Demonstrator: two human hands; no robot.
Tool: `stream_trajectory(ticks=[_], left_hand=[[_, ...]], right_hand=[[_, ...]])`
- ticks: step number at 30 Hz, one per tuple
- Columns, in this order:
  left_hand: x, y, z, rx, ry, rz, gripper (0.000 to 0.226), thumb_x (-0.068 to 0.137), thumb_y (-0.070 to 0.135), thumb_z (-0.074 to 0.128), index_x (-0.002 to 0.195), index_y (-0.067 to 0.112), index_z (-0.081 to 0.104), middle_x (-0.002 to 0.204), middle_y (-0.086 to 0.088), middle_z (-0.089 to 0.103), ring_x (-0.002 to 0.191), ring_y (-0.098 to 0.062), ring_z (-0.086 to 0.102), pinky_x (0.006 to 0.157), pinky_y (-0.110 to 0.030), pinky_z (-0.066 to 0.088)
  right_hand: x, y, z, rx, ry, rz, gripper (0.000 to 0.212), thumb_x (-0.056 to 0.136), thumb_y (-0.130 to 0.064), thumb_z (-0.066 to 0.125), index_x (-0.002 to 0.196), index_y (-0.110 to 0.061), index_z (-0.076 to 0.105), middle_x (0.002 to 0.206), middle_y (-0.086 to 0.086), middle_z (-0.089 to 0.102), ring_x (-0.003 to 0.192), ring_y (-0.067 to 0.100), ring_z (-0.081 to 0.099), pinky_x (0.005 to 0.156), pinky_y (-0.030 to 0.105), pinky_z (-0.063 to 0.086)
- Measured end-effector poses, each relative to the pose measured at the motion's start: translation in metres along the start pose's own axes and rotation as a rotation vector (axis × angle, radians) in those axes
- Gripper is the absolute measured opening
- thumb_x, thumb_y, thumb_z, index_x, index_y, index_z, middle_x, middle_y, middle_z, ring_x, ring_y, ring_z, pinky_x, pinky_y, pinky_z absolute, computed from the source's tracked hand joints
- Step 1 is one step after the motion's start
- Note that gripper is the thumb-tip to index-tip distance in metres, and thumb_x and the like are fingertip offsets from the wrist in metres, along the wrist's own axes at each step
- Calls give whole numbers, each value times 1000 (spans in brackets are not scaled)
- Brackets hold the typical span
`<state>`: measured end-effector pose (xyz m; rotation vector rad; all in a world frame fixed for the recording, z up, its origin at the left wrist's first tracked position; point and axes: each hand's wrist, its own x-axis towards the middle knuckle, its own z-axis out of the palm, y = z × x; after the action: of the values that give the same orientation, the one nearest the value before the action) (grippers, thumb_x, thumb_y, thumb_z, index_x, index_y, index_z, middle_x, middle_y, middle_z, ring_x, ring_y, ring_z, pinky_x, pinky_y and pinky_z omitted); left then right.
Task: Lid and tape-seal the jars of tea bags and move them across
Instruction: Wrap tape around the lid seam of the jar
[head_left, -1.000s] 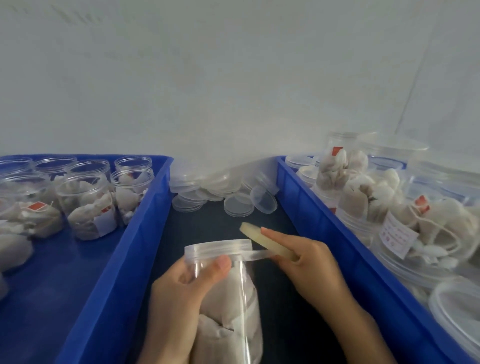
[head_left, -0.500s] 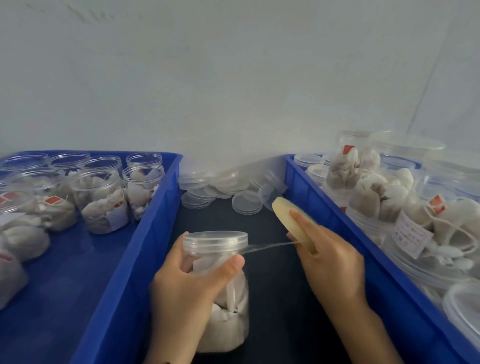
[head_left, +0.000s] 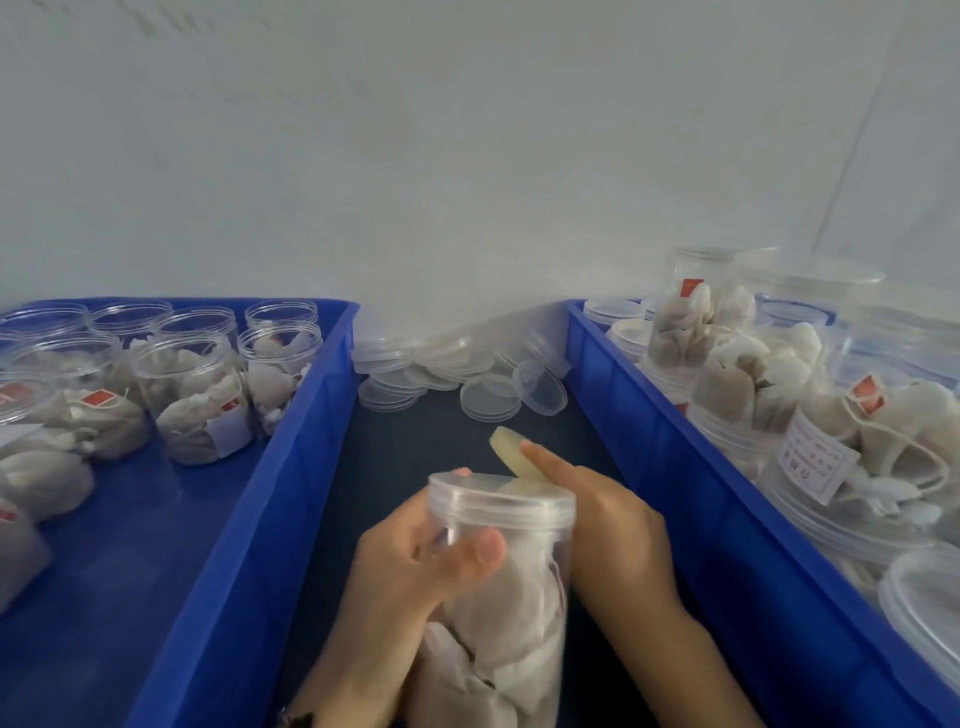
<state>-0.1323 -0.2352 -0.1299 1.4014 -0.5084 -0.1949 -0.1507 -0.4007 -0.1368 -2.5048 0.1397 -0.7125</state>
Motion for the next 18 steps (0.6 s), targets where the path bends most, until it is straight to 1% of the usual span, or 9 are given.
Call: stream_trajectory(ticks=[1, 2, 3, 7, 9, 11, 14, 16, 18], left_hand=[[0, 0, 1, 10, -52, -25, 98, 28, 77, 75, 113, 29, 62, 102, 18, 71, 97, 3, 64, 72, -7, 47], [1, -2, 1, 13, -86, -49, 95, 32, 73, 76, 115, 30, 60, 104, 18, 70, 99, 3, 64, 74, -9, 48], [3, -5, 2, 8, -103, -67, 89, 38, 67, 74, 117, 30, 57, 105, 19, 69, 100, 3, 63, 76, -12, 49], [11, -15, 2, 64, -13, -69, 77, 40, 59, 65, 108, 27, 47, 93, 23, 69, 88, 7, 64, 69, -11, 48], [7, -18, 3, 183, 21, -14, 70, 48, 67, 60, 108, 32, 50, 101, 16, 66, 96, 2, 61, 72, -13, 47], [4, -18, 1, 400, 181, 114, 62, 51, 73, 52, 104, 41, 55, 104, 20, 58, 101, 2, 52, 76, -15, 41], [4, -12, -2, 424, 344, 188, 59, 55, 70, 51, 111, 53, 47, 100, 32, 58, 94, 4, 55, 80, -19, 42], [1, -9, 1, 491, 328, 198, 57, 59, 69, 48, 115, 58, 42, 103, 35, 58, 100, 9, 54, 84, -17, 42], [-2, -8, 6, 551, 304, 200, 67, 54, 76, 49, 117, 59, 36, 114, 38, 49, 108, 18, 45, 83, -5, 36]], right_hand=[[-2, -5, -1, 101, -33, 53, 39, 84, -33, 53, 120, -47, 58, 103, -13, 67, 100, 16, 59, 84, 30, 45], [-3, -8, -1, 146, -39, 93, 37, 78, -53, 47, 114, -50, 54, 100, -15, 65, 99, 13, 59, 85, 31, 45], [-4, -9, 0, 150, -50, 79, 47, 72, -65, 40, 117, -50, 44, 102, -15, 63, 96, 11, 59, 84, 33, 47], [-5, -3, 3, 27, -66, 35, 44, 85, -49, 52, 128, -40, 52, 103, -9, 65, 98, 18, 60, 85, 40, 48], [-5, 1, 3, -17, -44, 36, 45, 86, -43, 56, 130, -36, 52, 104, -8, 65, 96, 19, 60, 83, 39, 49], [-4, 2, 4, -52, -18, 42, 43, 87, -35, 60, 130, -33, 54, 104, -7, 66, 95, 20, 61, 82, 38, 49], [-2, 2, 7, -102, 23, 57, 20, 93, -38, 48, 111, -34, 56, 87, -11, 60, 84, 14, 58, 77, 34, 49], [-2, 0, 8, -194, 32, 31, 10, 94, -38, 43, 101, -32, 47, 81, -12, 51, 78, 11, 54, 71, 31, 47], [-5, -7, 8, -224, 26, -24, 11, 93, -39, 43, 101, -32, 40, 88, -14, 53, 80, 10, 53, 68, 30, 45]])
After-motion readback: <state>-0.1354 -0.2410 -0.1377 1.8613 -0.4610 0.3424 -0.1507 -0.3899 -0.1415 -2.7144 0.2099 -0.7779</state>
